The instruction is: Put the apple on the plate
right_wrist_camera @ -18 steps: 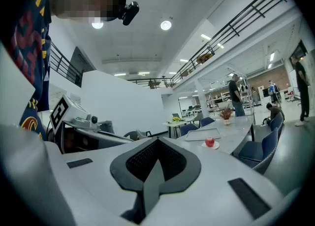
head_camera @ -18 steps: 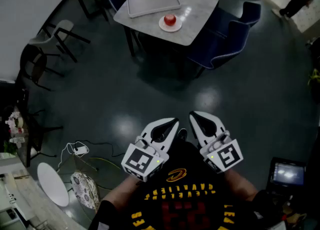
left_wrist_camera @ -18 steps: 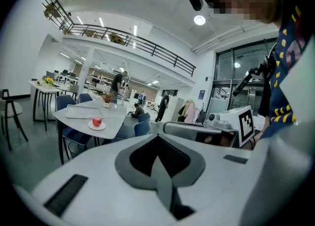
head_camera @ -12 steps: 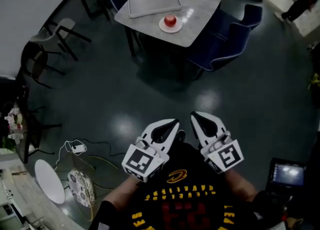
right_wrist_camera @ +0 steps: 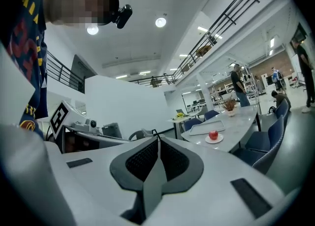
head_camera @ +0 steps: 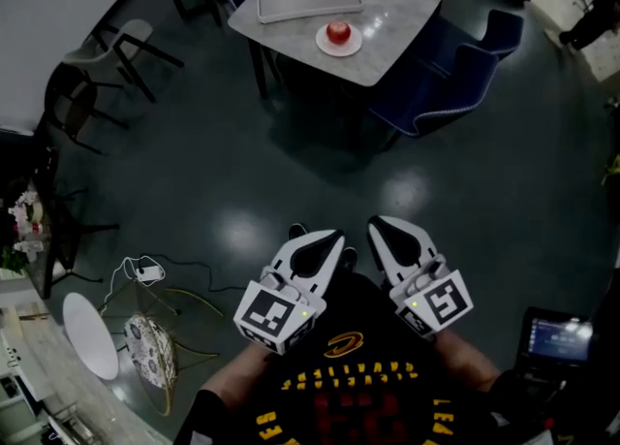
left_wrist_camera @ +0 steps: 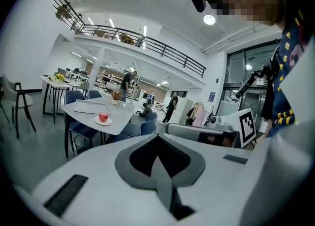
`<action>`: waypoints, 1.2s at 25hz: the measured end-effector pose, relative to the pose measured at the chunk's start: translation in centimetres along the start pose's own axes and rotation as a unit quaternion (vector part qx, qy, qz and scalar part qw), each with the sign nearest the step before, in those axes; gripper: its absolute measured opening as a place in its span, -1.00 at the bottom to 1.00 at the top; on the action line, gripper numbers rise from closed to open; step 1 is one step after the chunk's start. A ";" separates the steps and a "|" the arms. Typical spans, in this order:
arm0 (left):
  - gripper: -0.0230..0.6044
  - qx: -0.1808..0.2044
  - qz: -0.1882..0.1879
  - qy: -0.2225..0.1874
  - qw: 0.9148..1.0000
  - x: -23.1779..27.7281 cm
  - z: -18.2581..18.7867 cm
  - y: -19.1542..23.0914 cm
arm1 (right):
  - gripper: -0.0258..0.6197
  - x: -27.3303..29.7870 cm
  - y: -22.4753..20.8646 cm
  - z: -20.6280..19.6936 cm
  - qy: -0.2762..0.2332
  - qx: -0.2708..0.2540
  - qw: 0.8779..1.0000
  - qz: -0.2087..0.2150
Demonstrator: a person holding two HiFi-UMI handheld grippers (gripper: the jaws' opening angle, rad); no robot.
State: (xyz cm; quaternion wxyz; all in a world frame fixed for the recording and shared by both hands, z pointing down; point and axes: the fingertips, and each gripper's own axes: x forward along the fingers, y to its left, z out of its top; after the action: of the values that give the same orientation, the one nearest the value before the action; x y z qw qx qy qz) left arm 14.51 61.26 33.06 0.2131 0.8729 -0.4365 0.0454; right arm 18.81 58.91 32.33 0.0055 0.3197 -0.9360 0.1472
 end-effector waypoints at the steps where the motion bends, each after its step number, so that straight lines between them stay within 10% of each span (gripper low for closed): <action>1: -0.92 -0.002 0.014 -0.001 1.000 0.1 0.2 0.7 | -0.90 0.2 -0.2 -0.1 0.002 0.001 1.000 -0.002; 30: -0.78 -0.012 -0.058 0.012 0.998 7.6 10.1 22.7 | -0.78 21.5 -7.9 3.6 0.026 0.010 0.993 -0.117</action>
State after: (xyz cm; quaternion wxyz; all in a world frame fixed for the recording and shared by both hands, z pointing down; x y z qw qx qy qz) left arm 0.35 39.48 33.48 0.2313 0.8934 -0.3833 0.0386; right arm 6.73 39.15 33.31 0.0435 0.4231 -0.8903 0.1629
